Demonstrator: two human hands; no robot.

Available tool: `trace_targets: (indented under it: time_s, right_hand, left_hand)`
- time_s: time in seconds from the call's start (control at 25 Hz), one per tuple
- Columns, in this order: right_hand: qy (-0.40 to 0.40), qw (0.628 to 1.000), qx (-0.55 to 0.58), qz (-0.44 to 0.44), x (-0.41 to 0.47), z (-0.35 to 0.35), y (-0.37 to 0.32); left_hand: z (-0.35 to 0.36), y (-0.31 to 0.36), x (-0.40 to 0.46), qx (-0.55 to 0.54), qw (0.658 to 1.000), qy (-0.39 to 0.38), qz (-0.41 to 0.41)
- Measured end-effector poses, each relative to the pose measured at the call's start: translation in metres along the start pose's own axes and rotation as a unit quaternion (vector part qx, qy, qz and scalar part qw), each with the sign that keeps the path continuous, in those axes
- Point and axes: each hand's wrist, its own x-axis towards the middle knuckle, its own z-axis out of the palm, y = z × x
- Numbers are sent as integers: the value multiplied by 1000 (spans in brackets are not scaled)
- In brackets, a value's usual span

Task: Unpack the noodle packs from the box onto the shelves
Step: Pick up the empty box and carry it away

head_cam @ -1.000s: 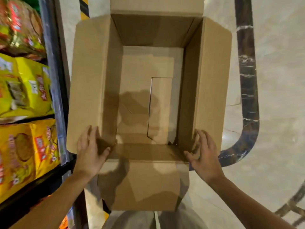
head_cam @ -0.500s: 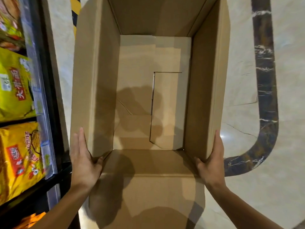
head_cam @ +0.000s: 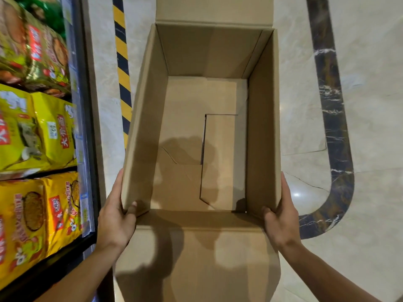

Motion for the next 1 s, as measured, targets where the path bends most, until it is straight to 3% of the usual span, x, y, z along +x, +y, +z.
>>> trace_targets:
  time_s: [0.32,0.76,1.0]
  right_hand:
    - [9,999,29,13,-52,-56,-71]
    - [29,998,30,-38,-185,-177,-221]
    - [26,997,48,-63,-259,-230,-311]
  left_hand:
    - [-68,61,-42,-101,995,3,27]
    - [-230,191,-148,-86,994,48,49]
    - [-322,261,-214,-146,985,60,66]
